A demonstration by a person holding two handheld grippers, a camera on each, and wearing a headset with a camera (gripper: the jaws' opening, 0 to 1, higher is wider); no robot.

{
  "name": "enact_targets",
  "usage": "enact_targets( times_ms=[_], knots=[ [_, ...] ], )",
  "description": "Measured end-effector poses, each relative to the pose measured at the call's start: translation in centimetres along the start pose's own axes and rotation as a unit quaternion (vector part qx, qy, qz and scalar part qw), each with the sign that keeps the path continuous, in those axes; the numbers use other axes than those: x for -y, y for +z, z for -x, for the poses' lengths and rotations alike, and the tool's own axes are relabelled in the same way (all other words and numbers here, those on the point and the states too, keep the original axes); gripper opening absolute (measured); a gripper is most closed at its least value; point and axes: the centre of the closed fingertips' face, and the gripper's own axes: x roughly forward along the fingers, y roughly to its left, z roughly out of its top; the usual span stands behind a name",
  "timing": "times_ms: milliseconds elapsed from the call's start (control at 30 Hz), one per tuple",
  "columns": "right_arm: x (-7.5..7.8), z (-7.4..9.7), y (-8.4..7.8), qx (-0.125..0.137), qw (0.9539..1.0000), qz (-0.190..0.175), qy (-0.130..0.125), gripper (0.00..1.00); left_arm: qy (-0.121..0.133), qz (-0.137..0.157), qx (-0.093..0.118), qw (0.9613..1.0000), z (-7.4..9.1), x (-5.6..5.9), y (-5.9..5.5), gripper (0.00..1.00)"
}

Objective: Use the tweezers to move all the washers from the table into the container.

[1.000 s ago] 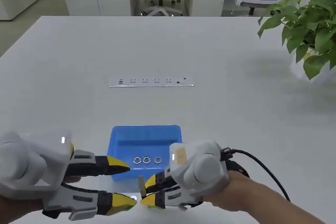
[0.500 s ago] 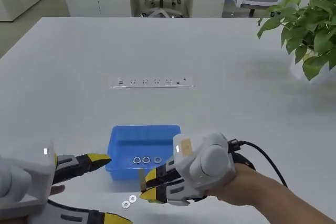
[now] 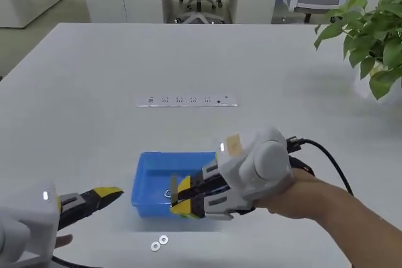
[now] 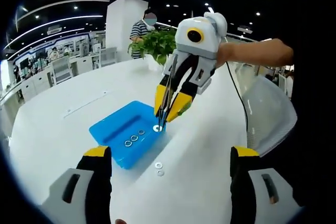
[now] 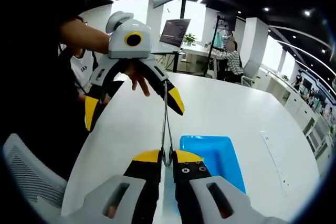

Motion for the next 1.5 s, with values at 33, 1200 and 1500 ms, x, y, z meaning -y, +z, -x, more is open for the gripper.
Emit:
enact_targets(
  times_ms=[33,1200,1500],
  knots=[
    [0.2,0.1,0.0,-0.001,1.0000,0.001,0.000,0.10,0.002,0.001,0.000,1.0000,0.0,0.0,0.0,0.99],
    [5.5,-2.0,-3.2,0.003,0.9999,0.012,-0.008,0.10,0.025,-0.005,0.006,0.9997,-0.6,-4.0,2.8,0.89],
    [5.7,-2.5,-4.3,-0.001,1.0000,0.004,-0.003,0.10,0.010,-0.018,-0.003,0.9998,-1.8,-5.0,3.2,0.82]
  ],
)
